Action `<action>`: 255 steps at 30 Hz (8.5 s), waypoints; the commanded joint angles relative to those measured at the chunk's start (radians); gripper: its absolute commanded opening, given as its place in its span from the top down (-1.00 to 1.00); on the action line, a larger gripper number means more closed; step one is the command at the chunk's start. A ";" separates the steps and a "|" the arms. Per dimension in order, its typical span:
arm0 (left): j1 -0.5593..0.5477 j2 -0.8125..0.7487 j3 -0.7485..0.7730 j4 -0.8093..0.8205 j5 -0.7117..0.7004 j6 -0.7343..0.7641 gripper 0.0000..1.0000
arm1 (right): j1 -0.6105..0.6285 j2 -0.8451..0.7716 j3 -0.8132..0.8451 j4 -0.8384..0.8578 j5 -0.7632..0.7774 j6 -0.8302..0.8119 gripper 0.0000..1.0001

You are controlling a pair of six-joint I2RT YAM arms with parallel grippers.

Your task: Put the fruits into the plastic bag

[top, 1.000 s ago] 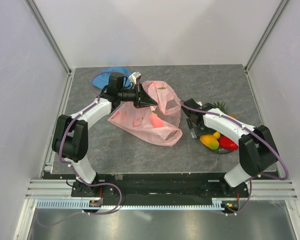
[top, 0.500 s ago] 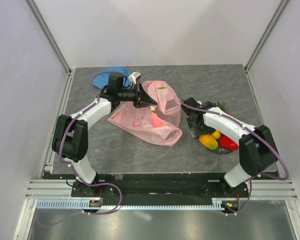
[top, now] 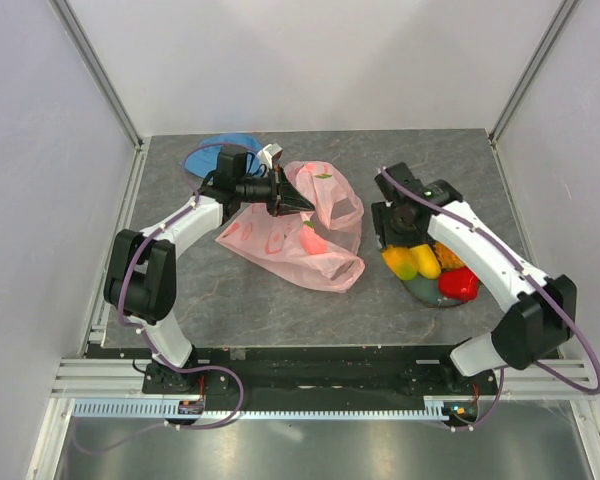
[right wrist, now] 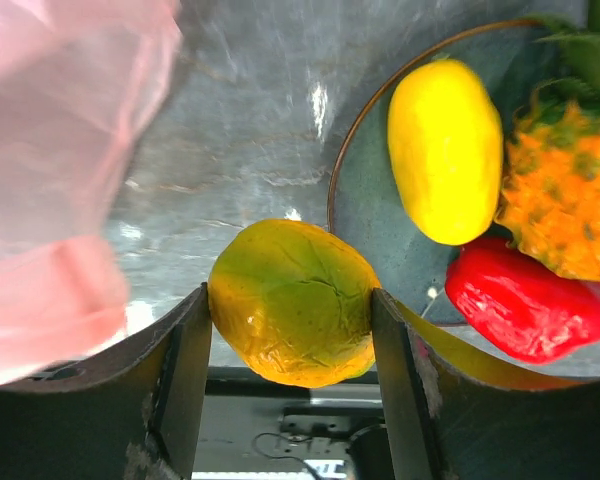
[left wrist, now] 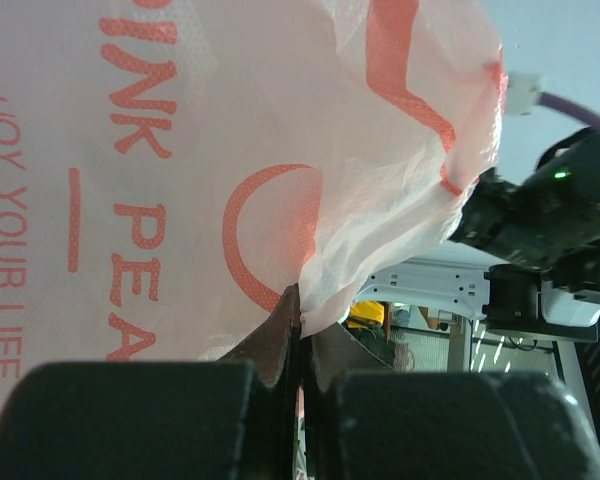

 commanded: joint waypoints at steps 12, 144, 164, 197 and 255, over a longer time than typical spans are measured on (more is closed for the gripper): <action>0.005 -0.024 0.029 0.014 0.022 0.023 0.97 | 0.052 -0.164 -0.154 0.567 -0.182 0.154 1.00; 0.046 0.140 0.273 -0.287 -0.084 0.292 0.97 | 0.143 0.020 -0.113 0.786 -0.250 -0.171 1.00; -0.097 0.220 0.434 -0.324 -0.064 0.453 -0.11 | 0.141 -0.248 -0.188 0.462 -0.079 0.319 1.00; -0.400 -0.714 -0.428 -0.342 -0.868 0.332 -0.54 | 0.160 -0.043 -0.093 0.617 -0.207 0.491 1.00; -0.767 -0.405 -0.441 -0.219 -1.460 0.335 0.97 | 0.164 -0.199 -0.204 0.611 -0.205 0.470 1.00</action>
